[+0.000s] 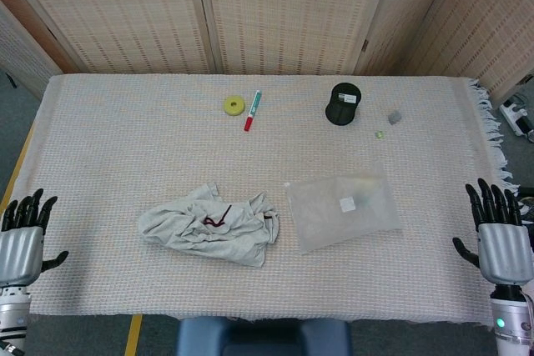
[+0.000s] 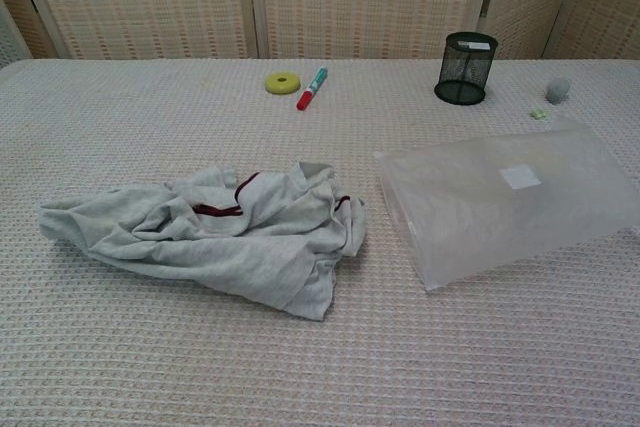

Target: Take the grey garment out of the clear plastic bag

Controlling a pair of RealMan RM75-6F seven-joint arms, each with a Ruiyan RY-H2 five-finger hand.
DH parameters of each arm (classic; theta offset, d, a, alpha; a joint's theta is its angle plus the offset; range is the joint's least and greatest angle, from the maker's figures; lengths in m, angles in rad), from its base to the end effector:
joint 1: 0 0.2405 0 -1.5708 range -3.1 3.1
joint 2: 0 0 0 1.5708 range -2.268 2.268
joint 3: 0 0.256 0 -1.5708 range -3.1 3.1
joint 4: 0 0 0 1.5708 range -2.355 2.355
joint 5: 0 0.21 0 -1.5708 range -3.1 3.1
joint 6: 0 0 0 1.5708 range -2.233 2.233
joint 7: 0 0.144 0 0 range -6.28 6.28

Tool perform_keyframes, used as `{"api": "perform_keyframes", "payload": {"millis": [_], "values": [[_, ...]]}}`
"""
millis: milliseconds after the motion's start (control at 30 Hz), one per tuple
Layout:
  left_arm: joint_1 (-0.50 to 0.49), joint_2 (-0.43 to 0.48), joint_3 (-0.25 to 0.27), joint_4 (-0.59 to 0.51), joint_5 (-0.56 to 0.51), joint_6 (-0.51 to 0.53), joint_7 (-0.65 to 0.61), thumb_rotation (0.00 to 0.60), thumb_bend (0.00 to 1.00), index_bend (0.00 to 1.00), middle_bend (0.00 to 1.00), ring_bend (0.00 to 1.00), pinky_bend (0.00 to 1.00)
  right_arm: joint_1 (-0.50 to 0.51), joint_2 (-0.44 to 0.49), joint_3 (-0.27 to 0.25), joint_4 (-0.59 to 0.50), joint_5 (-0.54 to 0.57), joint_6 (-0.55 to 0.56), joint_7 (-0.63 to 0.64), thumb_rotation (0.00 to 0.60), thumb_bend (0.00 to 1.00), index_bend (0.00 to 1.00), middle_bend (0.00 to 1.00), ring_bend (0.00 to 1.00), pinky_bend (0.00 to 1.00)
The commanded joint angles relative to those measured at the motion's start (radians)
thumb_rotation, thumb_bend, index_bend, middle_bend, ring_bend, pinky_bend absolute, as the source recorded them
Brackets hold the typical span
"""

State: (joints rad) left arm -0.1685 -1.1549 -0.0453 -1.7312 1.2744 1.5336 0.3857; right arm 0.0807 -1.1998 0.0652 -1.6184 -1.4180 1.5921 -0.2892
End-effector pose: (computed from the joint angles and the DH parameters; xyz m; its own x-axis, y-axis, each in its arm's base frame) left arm -0.2973 0.2001 0.1521 0.5830 0.0010 0.8125 0.8050 0.1342 -0.5779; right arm -0.3080 -0.1809 0.1531 0.5694 0.0863 0.8175 -0.8213 0.1013 0.5614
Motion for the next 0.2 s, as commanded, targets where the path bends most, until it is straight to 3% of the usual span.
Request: {"api": "perform_keyframes", "payload": {"millis": [33, 200], "values": [[0.096, 0.084, -0.017, 0.034, 0.055, 0.128, -0.157, 0.6, 0.15, 0.16, 0.0, 0.0, 0.0, -0.004, 0.02, -0.009, -0.002, 0.005, -0.019, 0.026, 0.6, 0.13, 0.0, 0.0, 0.0, 0.0], [0.096, 0.083, -0.022, 0.035, 0.044, 0.1, -0.144, 0.6, 0.15, 0.17, 0.0, 0.0, 0.0, -0.004, 0.028, 0.0, 0.0, 0.016, -0.039, 0.046, 0.6, 0.13, 0.0, 0.0, 0.0, 0.0]]}}
